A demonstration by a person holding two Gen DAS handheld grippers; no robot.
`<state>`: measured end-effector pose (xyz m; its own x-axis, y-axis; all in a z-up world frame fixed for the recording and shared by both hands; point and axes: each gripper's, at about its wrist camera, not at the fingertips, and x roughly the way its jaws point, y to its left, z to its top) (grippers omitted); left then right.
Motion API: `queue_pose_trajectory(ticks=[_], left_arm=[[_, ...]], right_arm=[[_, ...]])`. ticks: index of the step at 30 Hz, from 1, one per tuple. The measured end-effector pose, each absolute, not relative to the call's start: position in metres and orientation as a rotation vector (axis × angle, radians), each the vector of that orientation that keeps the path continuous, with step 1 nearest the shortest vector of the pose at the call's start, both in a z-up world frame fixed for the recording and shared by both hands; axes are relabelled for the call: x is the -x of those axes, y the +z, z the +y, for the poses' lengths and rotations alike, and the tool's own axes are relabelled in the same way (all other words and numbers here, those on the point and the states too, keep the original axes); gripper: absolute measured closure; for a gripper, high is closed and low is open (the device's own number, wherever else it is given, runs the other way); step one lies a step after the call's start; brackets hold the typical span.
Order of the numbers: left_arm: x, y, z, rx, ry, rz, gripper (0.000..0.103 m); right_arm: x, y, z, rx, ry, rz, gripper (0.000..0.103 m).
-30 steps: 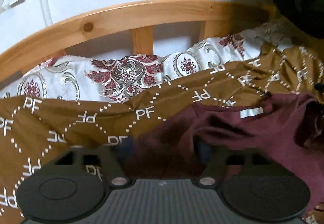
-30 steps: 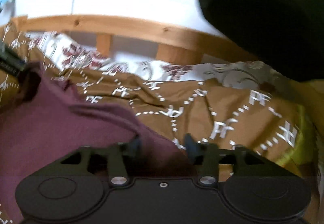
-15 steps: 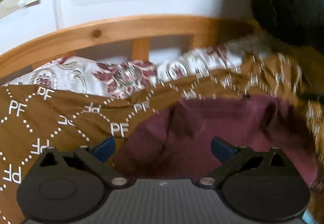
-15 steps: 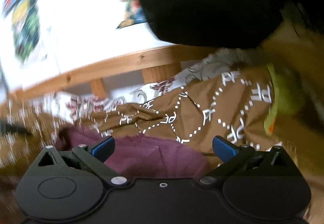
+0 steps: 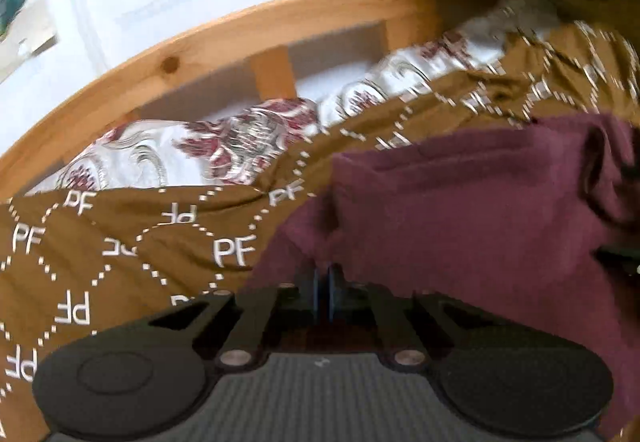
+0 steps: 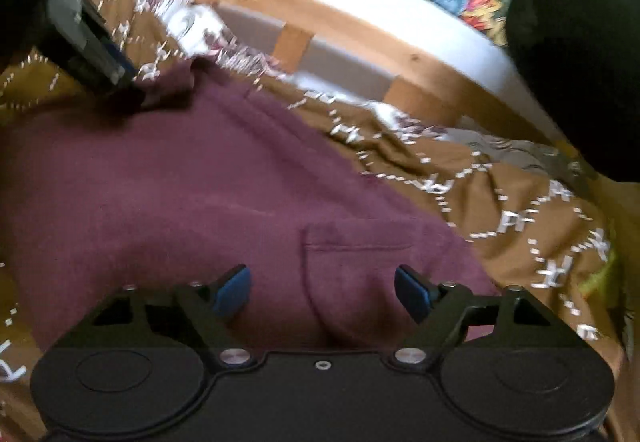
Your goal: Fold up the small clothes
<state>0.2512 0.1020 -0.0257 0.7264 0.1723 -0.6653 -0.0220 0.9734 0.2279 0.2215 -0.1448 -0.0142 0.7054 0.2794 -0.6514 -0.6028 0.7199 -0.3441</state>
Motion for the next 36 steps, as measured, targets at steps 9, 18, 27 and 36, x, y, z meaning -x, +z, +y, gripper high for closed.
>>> queue_pose_trajectory(ticks=[9,18,27,36], left_arm=[[-0.226,-0.001,0.148,-0.042,0.161,0.658,0.1],[-0.232,-0.018,0.154,0.001,0.197,0.715,0.1],[-0.237,-0.026,0.165,0.066,0.251,0.795,0.081],[-0.201,-0.001,0.169,0.129,0.295,0.674,0.0]], right_arm=[[-0.249,0.014,-0.179,0.428,0.397,0.528,0.091],[-0.296,0.031,-0.219,0.304,0.296,0.542,0.094],[-0.291,0.012,-0.229,0.224,0.26,0.622,0.075],[-0.252,0.027,-0.249,0.189,0.247,0.567,0.021]])
